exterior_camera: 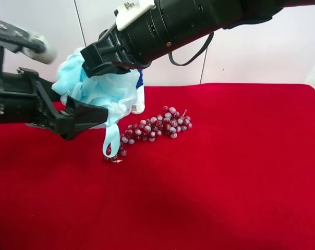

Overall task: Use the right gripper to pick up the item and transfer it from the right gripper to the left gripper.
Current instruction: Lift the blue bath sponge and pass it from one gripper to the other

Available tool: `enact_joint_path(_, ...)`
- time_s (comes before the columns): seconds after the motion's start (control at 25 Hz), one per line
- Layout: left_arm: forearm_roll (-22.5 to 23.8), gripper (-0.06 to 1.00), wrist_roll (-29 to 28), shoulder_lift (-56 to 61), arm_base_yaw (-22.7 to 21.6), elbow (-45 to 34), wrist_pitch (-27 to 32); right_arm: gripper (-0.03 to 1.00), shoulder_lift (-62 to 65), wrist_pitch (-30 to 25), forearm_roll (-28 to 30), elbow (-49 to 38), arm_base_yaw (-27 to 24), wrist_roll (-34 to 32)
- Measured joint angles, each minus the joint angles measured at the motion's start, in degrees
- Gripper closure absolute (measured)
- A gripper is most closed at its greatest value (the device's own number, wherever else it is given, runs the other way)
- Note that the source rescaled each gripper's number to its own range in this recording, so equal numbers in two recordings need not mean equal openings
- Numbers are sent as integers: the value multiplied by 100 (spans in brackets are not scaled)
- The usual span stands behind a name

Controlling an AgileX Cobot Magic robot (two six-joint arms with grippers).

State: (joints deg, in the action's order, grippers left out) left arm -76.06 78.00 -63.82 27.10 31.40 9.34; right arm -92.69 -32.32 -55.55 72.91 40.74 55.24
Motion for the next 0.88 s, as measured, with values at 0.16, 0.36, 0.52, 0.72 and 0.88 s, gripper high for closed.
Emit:
enact_joint_path(0.16,-41,3,-12,-61,232,16,-551,96,0,5,-27,0,0,0)
enact_joint_path(0.36,-85,55,-18,-61,260,22,-657,96,0,16,-58,0,0,0)
enact_joint_path(0.52,-85,91,-18,-61,260,22,-657,96,0,16,-105,0,0,0)
enact_joint_path(0.72,-85,93,-18,-61,260,22,-657,96,0,16,-105,0,0,0)
enact_joint_path(0.88,-87,94,-18,-61,260,22,-657,96,0,128,-106,0,0,-5)
